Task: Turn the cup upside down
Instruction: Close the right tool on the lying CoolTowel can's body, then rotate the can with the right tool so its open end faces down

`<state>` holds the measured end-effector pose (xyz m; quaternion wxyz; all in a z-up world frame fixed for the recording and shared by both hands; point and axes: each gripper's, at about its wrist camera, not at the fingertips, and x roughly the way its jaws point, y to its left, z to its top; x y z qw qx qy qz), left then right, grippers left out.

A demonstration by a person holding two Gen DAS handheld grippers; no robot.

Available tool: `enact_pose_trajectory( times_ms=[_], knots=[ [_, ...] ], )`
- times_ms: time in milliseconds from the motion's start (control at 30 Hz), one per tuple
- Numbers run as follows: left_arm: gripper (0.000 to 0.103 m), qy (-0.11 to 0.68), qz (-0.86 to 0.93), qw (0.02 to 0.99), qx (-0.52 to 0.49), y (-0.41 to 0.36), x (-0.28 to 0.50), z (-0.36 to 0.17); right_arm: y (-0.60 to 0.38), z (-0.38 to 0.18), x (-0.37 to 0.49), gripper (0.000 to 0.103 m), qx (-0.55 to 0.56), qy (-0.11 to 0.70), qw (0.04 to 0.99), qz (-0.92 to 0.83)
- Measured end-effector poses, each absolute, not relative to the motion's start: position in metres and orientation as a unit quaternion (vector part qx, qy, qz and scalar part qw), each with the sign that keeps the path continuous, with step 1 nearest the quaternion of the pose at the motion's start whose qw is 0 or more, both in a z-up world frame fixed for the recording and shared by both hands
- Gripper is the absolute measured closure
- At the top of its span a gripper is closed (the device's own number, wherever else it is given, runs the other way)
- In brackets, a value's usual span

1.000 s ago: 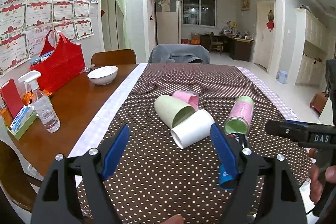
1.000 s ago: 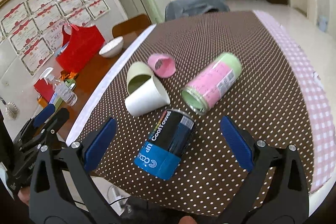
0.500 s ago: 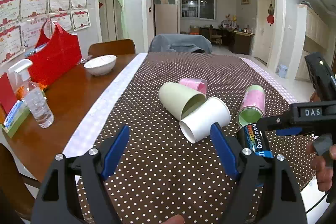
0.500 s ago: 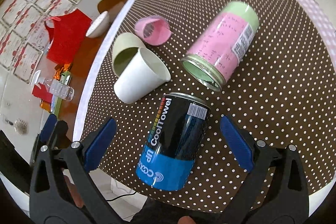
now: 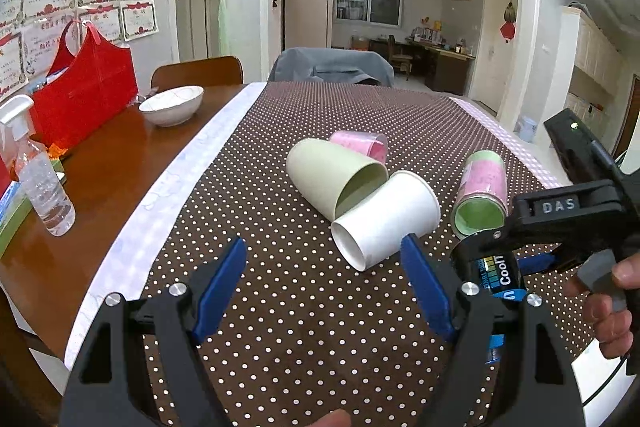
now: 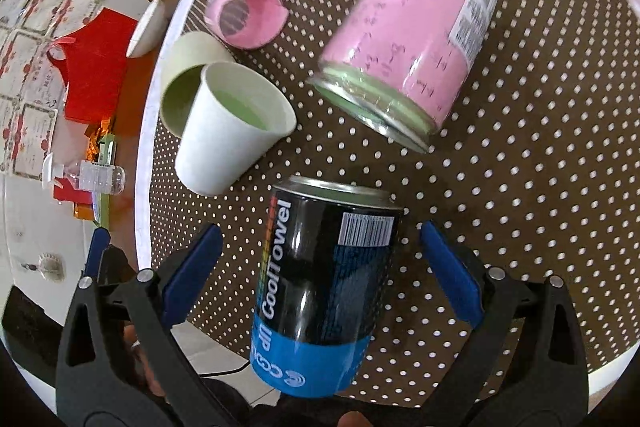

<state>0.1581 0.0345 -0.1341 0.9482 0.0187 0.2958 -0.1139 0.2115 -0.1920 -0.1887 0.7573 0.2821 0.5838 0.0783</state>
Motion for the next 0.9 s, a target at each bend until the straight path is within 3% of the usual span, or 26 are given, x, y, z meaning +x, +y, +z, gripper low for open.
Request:
enact_pose_trajectory(
  times_ms=[100, 133, 900],
  knots=[
    [0.025, 0.301, -0.113, 0.947, 0.017, 0.034, 0.16, -0.138, -0.191, -0.193, 0.216, 0.033, 0.277, 0.595, 0.751, 0.072],
    [0.025, 0.303, -0.113, 0.946, 0.016, 0.034, 0.161, -0.139, -0.191, -0.194, 0.218, 0.034, 0.277, 0.597, 0.75, 0.074],
    [0.025, 0.277, -0.096, 0.956, 0.028, 0.024, 0.117, -0.116, -0.222, -0.181, 0.159, 0.037, 0.354, 0.473, 0.788, 0.176]
  ],
)
